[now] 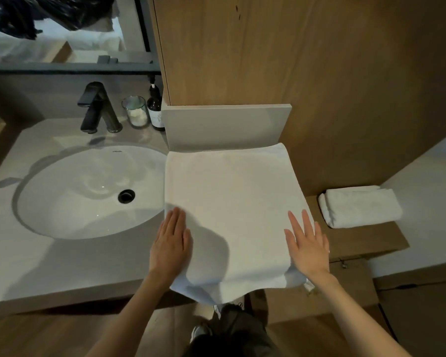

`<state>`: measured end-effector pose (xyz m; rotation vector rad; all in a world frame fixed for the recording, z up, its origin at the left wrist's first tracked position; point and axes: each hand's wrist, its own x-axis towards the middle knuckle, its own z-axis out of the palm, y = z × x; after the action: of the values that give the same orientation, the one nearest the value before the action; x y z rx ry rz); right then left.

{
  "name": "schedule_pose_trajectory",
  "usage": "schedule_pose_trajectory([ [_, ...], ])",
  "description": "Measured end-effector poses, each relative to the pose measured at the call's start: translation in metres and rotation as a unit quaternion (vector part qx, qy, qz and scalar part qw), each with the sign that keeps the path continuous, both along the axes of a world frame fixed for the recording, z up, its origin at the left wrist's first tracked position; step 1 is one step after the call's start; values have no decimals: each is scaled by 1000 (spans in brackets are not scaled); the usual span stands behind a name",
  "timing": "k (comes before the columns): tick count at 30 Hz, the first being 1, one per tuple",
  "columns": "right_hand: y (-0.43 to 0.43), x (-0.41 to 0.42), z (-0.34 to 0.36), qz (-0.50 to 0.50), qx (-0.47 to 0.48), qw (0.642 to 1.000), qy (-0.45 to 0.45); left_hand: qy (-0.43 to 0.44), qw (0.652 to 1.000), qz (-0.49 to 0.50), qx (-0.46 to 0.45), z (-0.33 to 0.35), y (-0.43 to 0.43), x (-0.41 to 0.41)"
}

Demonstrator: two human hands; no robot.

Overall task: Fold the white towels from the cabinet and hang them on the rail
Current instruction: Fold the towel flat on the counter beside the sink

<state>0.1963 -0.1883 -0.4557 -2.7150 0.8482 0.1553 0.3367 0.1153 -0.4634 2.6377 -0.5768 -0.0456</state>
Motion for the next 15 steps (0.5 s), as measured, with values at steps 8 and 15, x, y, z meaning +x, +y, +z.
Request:
schedule_pose_trajectory([
  [8,13,-11,19,7,-5,999,41,-21,1000,7,12,9,14,-31],
  [15,6,3,45,65,-46,994,69,-71,994,25,77,16,11,-46],
])
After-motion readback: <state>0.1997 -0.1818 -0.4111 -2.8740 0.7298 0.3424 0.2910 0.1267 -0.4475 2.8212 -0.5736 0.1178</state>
